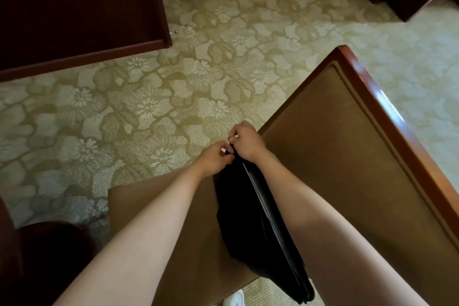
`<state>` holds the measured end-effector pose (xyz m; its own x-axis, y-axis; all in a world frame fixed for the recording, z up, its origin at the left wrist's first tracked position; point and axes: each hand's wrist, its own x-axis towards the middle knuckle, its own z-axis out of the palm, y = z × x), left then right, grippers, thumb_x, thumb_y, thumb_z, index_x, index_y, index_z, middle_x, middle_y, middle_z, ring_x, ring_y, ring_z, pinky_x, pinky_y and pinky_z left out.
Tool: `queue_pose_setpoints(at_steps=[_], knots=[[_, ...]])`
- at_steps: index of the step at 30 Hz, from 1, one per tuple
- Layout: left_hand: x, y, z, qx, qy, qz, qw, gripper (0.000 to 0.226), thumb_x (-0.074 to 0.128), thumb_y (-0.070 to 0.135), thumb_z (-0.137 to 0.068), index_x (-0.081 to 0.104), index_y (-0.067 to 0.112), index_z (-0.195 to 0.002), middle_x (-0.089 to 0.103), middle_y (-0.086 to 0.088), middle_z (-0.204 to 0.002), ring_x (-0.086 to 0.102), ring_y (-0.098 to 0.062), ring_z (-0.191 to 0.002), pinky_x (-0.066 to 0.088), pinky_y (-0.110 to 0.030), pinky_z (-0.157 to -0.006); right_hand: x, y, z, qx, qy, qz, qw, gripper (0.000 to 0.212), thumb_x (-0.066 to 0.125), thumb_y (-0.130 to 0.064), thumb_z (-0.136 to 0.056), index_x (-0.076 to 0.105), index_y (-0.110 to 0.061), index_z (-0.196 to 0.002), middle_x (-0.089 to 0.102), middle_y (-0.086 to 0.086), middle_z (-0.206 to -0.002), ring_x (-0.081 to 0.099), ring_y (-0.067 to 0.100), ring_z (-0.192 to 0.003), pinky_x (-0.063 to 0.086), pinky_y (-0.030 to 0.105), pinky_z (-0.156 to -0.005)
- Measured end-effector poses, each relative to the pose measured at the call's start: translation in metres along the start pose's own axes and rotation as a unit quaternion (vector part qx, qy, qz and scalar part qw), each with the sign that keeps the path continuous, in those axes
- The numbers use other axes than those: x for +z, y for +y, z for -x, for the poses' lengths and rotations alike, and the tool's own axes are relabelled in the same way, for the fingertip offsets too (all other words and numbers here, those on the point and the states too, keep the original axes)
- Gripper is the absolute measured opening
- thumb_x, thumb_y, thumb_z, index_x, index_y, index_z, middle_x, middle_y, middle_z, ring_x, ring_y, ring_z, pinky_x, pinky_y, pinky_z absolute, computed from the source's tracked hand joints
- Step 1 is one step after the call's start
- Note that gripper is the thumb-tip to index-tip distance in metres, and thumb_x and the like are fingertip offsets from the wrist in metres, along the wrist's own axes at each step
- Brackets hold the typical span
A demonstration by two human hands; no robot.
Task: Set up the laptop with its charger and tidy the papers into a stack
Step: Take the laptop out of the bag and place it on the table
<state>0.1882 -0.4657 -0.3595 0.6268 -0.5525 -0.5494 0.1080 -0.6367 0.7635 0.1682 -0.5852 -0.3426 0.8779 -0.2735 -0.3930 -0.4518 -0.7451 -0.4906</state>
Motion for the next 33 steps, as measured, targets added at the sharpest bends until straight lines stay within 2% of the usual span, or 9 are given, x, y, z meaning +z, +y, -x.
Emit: queue_pose_setpoints(at_steps=[6,11,15,17,21,25,28,31,33], knots=[[-0.019,-0.006,-0.012,-0.027,-0.004,-0.009,1.000,0.010,0.054,0.015,-0.091,0.052,0.017,-0.101,0.057,0.000,-0.084,0.053,-0.012,-0.067,0.040,-0.019,-0.062,0.013,-0.004,-0.028,0.033,0.058,0.051,0.996,0.019,0.047,-0.009,-0.095,0.064,-0.010,-0.102,0.052,0.005,-0.119,0.053,0.023,-0.107,0.038,0.034,-0.088],[-0.019,-0.011,-0.010,-0.045,-0.014,-0.008,0.999,0.014,0.053,0.014,-0.091,0.053,0.014,-0.106,0.059,-0.007,-0.094,0.053,-0.018,-0.075,0.043,-0.024,-0.069,0.028,0.002,-0.022,0.069,0.098,-0.017,0.993,0.021,0.045,-0.001,-0.093,0.061,-0.008,-0.105,0.053,0.005,-0.116,0.058,0.024,-0.100,0.043,0.032,-0.076],[0.005,-0.006,-0.002,-0.042,0.002,0.001,0.999,0.024,0.053,0.015,-0.092,0.048,0.011,-0.115,0.055,-0.005,-0.091,0.051,-0.017,-0.076,0.037,-0.019,-0.059,0.031,0.012,0.000,0.006,0.091,-0.016,0.996,0.035,0.044,0.001,-0.092,0.050,-0.011,-0.124,0.050,0.007,-0.127,0.050,0.023,-0.116,0.043,0.037,-0.089],[0.017,-0.003,0.002,-0.044,0.027,0.028,0.998,0.031,0.049,0.014,-0.093,0.043,0.009,-0.123,0.056,-0.006,-0.092,0.054,-0.020,-0.078,0.043,-0.027,-0.066,0.032,0.023,0.016,-0.007,0.098,-0.014,0.995,0.038,0.043,0.000,-0.093,0.048,-0.011,-0.129,0.047,0.009,-0.131,0.043,0.023,-0.121,0.041,0.036,-0.095],[0.032,-0.002,0.007,-0.049,0.059,0.014,0.997,0.042,0.047,0.012,-0.093,0.036,0.009,-0.134,0.048,-0.016,-0.127,0.053,-0.029,-0.109,0.046,-0.037,-0.091,0.038,0.047,0.053,-0.037,0.093,0.019,0.995,0.044,0.043,0.000,-0.093,0.046,-0.014,-0.134,0.042,0.009,-0.136,0.041,0.026,-0.124,0.041,0.039,-0.096],[0.044,-0.003,0.022,-0.006,0.089,-0.130,0.988,0.056,0.048,0.018,-0.091,0.027,0.014,-0.143,0.032,-0.014,-0.143,0.039,-0.031,-0.127,0.034,-0.042,-0.106,0.038,0.060,0.085,-0.041,0.073,0.071,0.994,0.039,0.045,-0.002,-0.093,0.050,-0.014,-0.129,0.032,0.010,-0.145,0.035,0.026,-0.129,0.037,0.035,-0.099],[0.057,0.001,0.040,0.089,0.110,-0.284,0.948,0.059,0.048,0.023,-0.090,0.027,0.018,-0.145,0.021,-0.009,-0.153,0.022,-0.028,-0.139,0.017,-0.041,-0.112,0.037,0.060,0.107,-0.055,0.072,0.095,0.991,0.037,0.047,-0.003,-0.091,0.051,-0.008,-0.128,0.025,0.013,-0.150,0.025,0.027,-0.136,0.030,0.033,-0.106],[0.075,0.002,0.053,0.166,0.075,-0.388,0.904,0.050,0.045,0.026,-0.092,0.037,0.018,-0.140,0.019,-0.006,-0.154,0.012,-0.023,-0.143,0.009,-0.037,-0.113,0.043,0.060,0.127,-0.068,0.155,0.086,0.982,0.029,0.062,0.007,-0.078,0.063,0.000,-0.106,0.050,0.022,-0.121,0.050,0.037,-0.108,0.051,0.043,-0.082],[0.084,-0.002,0.059,0.169,0.044,-0.426,0.888,0.045,0.041,0.027,-0.094,0.040,0.015,-0.138,0.026,-0.006,-0.151,0.013,-0.021,-0.143,0.011,-0.036,-0.112,0.048,0.063,0.140,-0.047,0.129,0.073,0.988,0.028,0.055,0.005,-0.084,0.061,-0.002,-0.110,0.051,0.018,-0.112,0.052,0.032,-0.101,0.051,0.040,-0.076]])
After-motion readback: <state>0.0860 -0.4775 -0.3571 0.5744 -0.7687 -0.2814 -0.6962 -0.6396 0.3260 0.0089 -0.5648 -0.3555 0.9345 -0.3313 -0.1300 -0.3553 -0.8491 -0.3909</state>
